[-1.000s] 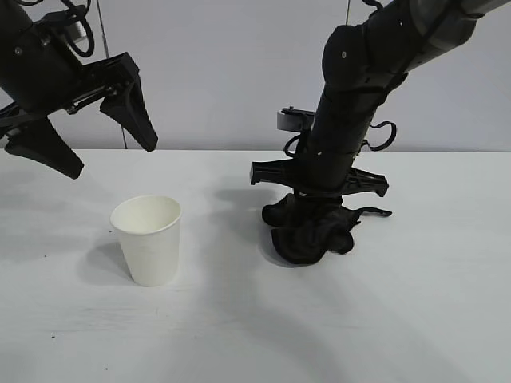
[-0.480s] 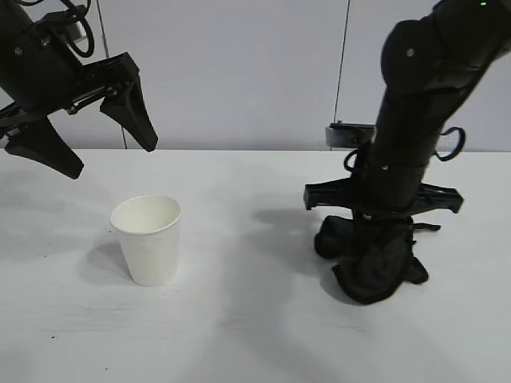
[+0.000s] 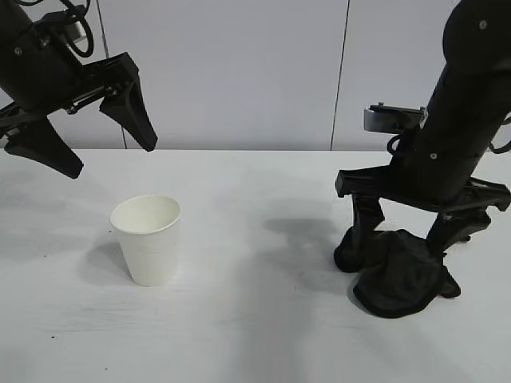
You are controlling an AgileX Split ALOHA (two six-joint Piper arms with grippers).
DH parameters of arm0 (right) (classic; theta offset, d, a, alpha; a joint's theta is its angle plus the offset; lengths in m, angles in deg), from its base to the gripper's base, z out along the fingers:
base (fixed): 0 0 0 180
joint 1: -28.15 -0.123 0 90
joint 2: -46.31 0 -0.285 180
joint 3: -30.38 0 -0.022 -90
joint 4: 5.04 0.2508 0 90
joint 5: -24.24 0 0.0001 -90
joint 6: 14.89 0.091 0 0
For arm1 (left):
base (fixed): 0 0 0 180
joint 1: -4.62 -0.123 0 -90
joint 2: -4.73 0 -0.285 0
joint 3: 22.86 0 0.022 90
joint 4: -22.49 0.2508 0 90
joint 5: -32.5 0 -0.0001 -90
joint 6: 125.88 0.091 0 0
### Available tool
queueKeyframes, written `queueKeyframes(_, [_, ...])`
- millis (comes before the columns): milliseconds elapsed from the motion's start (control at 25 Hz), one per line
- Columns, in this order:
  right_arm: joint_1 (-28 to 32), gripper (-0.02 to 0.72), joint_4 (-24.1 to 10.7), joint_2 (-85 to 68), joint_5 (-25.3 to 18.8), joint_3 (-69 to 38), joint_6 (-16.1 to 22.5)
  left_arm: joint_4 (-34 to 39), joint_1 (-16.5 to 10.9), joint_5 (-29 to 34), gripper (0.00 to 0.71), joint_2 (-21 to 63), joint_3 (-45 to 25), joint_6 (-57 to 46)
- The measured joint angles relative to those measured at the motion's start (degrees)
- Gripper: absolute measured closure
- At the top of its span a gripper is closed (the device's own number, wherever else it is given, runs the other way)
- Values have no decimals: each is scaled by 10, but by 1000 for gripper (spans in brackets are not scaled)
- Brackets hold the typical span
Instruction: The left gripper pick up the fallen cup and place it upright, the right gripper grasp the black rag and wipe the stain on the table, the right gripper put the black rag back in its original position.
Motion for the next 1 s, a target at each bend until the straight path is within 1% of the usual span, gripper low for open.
queueKeyframes(160, [0, 29, 26, -53, -15, 21, -11, 0, 0, 2, 16, 0, 0, 0])
queueKeyframes(360, [0, 26, 37, -82, -36, 49, -15, 0, 0, 3, 16, 0, 0, 0])
queueKeyframes(480, [11, 25, 50, -82, -47, 50, -22, 0, 0, 3, 16, 0, 0, 0])
queueKeyframes(560, [23, 24, 72, -82, -48, 50, -32, 0, 0, 3, 16, 0, 0, 0])
queueKeyframes(680, [40, 24, 121, -82, -48, 50, -70, 0, 0, 3, 16, 0, 0, 0])
queueKeyframes(760, [45, 22, 140, -82, -46, 50, -84, 0, 0, 3, 16, 0, 0, 0])
queueKeyframes(840, [45, 22, 146, -82, -46, 50, -90, 0, 0, 3, 16, 0, 0, 0])
queueKeyframes(1000, [45, 22, 148, -82, -45, 50, -92, 0, 0, 3, 16, 0, 0, 0])
